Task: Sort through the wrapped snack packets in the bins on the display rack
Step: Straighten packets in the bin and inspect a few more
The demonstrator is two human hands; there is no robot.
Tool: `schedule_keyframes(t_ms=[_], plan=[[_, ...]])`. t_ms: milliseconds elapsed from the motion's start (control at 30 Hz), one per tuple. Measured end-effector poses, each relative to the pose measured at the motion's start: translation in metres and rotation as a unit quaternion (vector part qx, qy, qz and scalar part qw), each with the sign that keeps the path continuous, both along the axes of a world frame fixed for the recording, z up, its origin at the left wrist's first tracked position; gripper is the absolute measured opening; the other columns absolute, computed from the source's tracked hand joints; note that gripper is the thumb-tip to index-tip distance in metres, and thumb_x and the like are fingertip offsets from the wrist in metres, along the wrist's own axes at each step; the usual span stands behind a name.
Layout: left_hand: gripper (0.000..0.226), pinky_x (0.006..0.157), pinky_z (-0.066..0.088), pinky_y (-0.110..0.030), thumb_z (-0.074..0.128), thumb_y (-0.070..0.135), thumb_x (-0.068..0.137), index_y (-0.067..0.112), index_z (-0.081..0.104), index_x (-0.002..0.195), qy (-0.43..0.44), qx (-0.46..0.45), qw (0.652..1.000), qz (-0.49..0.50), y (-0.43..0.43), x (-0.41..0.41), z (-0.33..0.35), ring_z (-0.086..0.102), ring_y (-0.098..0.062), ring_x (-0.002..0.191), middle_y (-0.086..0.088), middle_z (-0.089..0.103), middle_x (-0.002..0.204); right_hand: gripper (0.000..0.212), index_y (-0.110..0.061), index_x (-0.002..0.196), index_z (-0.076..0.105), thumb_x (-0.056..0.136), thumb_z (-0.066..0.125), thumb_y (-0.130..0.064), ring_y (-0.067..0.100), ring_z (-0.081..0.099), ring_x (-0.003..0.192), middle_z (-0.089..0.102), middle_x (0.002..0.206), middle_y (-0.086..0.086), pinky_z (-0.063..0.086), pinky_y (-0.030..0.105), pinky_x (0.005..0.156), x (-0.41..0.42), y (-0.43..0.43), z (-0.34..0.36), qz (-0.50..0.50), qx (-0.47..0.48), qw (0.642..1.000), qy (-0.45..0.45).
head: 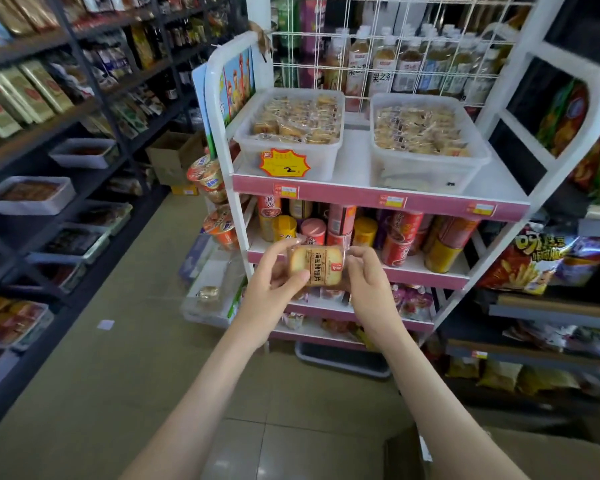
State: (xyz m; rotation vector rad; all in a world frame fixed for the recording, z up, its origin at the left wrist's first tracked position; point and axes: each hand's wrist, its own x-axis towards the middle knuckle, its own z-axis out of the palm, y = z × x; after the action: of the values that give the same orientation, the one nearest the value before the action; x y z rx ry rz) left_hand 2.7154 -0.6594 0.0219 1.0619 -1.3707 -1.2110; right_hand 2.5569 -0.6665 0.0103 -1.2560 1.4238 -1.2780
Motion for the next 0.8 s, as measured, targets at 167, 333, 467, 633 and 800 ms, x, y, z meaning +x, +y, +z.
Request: schedule_keyframes(t_ms=[167, 333, 467, 633, 800], plan=[[0.05, 0.088, 0.053, -0.025, 0.062, 0.009, 0.092, 0.052, 0.05, 0.116, -0.047, -0.065, 0.997, -0.023, 0.004, 0.008, -0.002, 0.059, 0.0, 0.107, 0.024, 0.057, 0.12, 0.015, -0.013, 0.091, 0.051, 0.101, 0.041, -0.012, 0.027, 0.056, 0.077, 0.061, 0.094, 0.019, 0.052, 0.038, 0.069, 0.005, 0.006, 0.005, -0.038, 0.006, 0.999, -0.003], [0.054, 0.087, 0.037, -0.003, 0.061, 0.013, 0.093, 0.046, 0.042, 0.131, -0.28, -0.202, 0.938, 0.007, 0.006, 0.013, -0.012, 0.047, 0.005, 0.109, 0.023, 0.053, 0.123, 0.018, -0.033, 0.113, 0.055, 0.096, 0.055, -0.029, 0.007, 0.057, 0.106, 0.059, 0.113, -0.013, 0.051, 0.034, 0.092, 0.003, 0.012, 0.015, -0.004, -0.078, 0.997, 0.019], [0.054, 0.084, 0.039, -0.019, 0.06, 0.009, 0.091, 0.029, 0.041, 0.137, -0.342, -0.294, 0.892, 0.023, 0.011, 0.014, -0.022, 0.045, -0.009, 0.102, -0.006, 0.06, 0.113, 0.011, -0.043, 0.098, 0.06, 0.09, 0.056, -0.036, 0.007, 0.052, 0.108, 0.059, 0.102, -0.022, 0.048, 0.033, 0.092, 0.02, 0.022, 0.028, 0.096, -0.127, 0.982, 0.097], [0.059, 0.087, 0.044, -0.012, 0.067, 0.002, 0.086, 0.031, 0.034, 0.125, -0.237, -0.283, 0.927, 0.066, 0.019, 0.018, -0.027, 0.051, -0.006, 0.107, -0.008, 0.054, 0.117, 0.02, -0.029, 0.085, 0.065, 0.095, 0.055, -0.015, 0.019, 0.059, 0.098, 0.063, 0.097, 0.004, 0.052, 0.039, 0.085, 0.025, 0.023, 0.027, 0.095, -0.104, 0.99, 0.032], [0.063, 0.082, 0.042, -0.003, 0.061, -0.007, 0.088, 0.037, 0.03, 0.121, -0.169, -0.201, 0.962, 0.07, 0.024, 0.02, -0.024, 0.052, 0.018, 0.103, 0.018, 0.051, 0.11, 0.025, -0.042, 0.078, 0.061, 0.091, 0.06, -0.021, 0.004, 0.045, 0.105, 0.056, 0.098, -0.017, 0.039, 0.047, 0.097, 0.025, 0.016, 0.023, 0.089, -0.134, 0.98, 0.115]])
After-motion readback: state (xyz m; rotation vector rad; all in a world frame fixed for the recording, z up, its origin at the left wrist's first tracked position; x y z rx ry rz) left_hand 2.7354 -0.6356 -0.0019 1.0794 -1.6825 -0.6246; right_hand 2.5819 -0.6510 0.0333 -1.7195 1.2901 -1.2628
